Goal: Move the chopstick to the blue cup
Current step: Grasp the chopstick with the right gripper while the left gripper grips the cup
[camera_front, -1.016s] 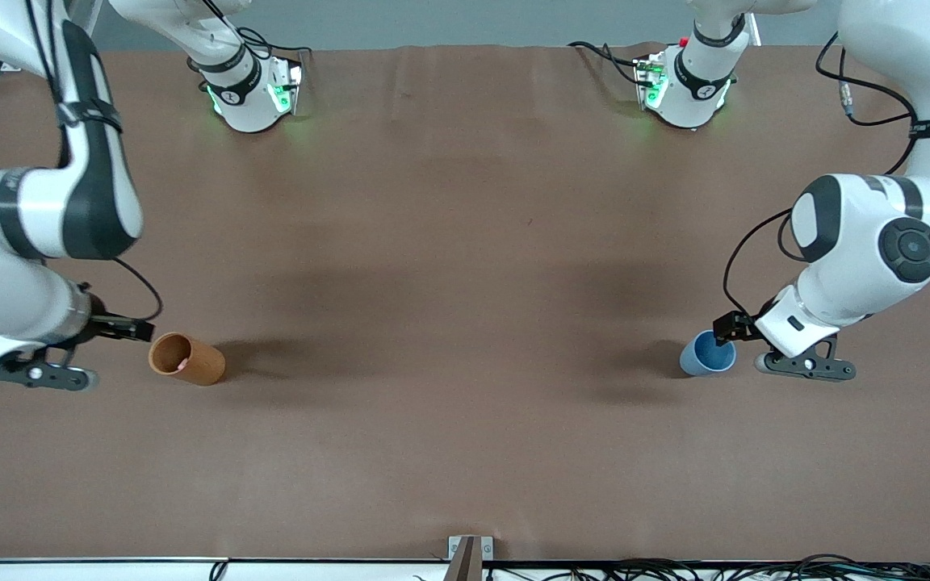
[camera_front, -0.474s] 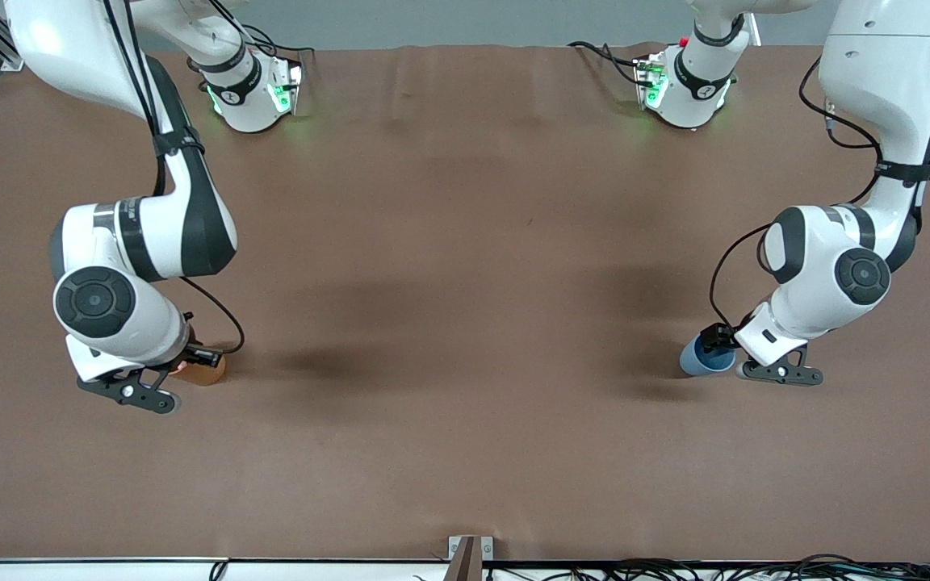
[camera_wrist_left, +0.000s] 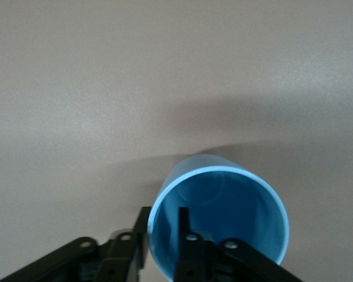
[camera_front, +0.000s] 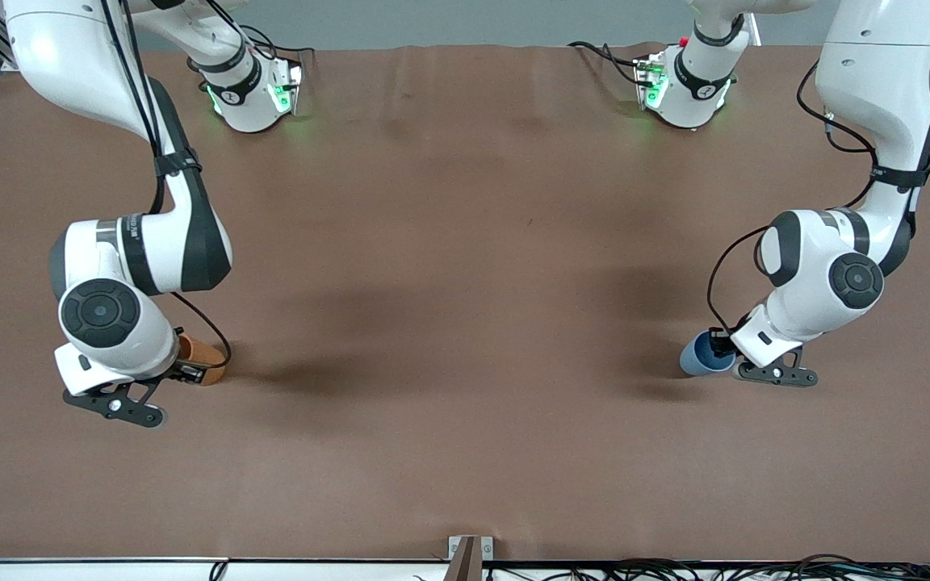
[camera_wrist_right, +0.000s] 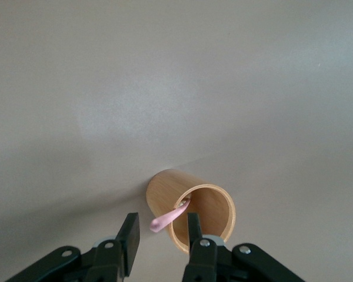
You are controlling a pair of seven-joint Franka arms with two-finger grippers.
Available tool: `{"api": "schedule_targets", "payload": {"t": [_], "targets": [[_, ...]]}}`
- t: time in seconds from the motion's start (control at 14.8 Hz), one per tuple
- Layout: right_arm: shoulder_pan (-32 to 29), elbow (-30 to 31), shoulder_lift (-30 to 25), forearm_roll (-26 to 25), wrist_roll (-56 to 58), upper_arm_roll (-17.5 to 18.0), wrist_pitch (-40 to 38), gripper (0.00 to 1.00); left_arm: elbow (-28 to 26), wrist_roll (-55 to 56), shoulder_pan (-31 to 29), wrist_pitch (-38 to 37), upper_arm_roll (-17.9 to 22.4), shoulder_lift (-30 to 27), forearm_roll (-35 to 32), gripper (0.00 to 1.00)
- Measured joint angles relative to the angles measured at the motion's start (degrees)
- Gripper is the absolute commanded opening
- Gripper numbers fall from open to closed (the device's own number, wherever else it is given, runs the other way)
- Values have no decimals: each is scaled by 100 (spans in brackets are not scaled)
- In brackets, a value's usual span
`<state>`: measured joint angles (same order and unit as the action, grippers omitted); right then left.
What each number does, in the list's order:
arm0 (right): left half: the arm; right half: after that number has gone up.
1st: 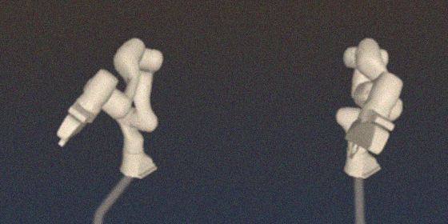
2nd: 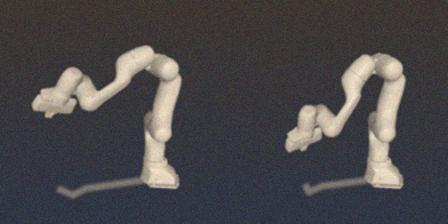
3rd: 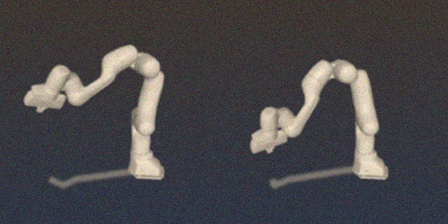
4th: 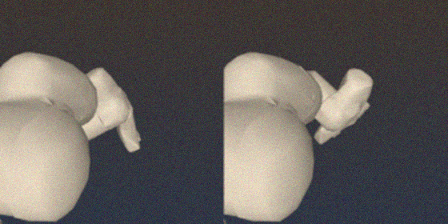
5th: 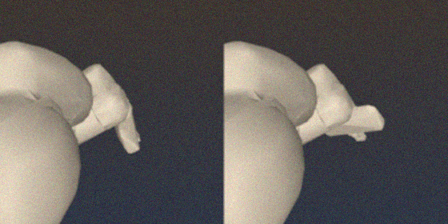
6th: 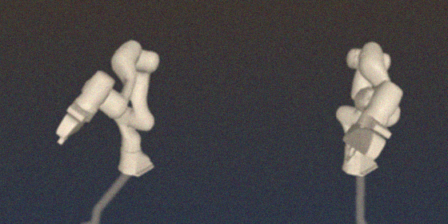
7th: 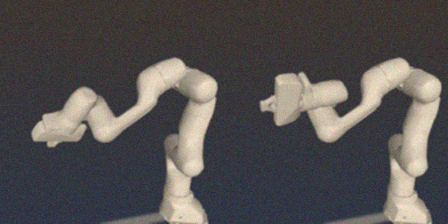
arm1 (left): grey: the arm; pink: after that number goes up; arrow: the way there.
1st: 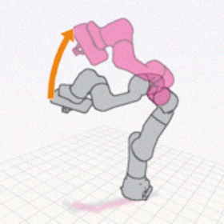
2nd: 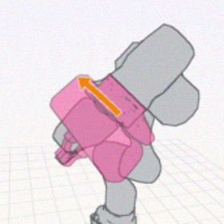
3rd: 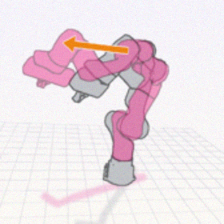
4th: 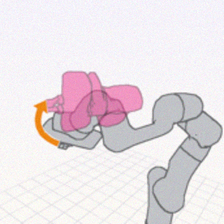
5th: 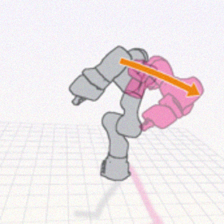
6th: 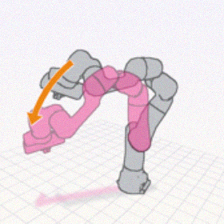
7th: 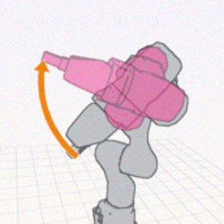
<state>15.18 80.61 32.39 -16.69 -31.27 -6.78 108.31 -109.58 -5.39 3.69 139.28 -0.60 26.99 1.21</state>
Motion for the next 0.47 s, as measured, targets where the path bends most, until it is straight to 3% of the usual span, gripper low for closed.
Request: {"api": "schedule_targets", "payload": {"t": [0.2,0.34,0.47], "targets": [[1,10,62,-1,-2,-2,0,32,242,60,49,-89,-13,-66,-40,0],[-10,13,92,-1,-4,-6,0,17,598,487,133,-678,-120,-215,-45,0],[-25,16,99,-1,-6,-8,0,12,798,1123,179,-1065,-386,-378,-57,0]]}}
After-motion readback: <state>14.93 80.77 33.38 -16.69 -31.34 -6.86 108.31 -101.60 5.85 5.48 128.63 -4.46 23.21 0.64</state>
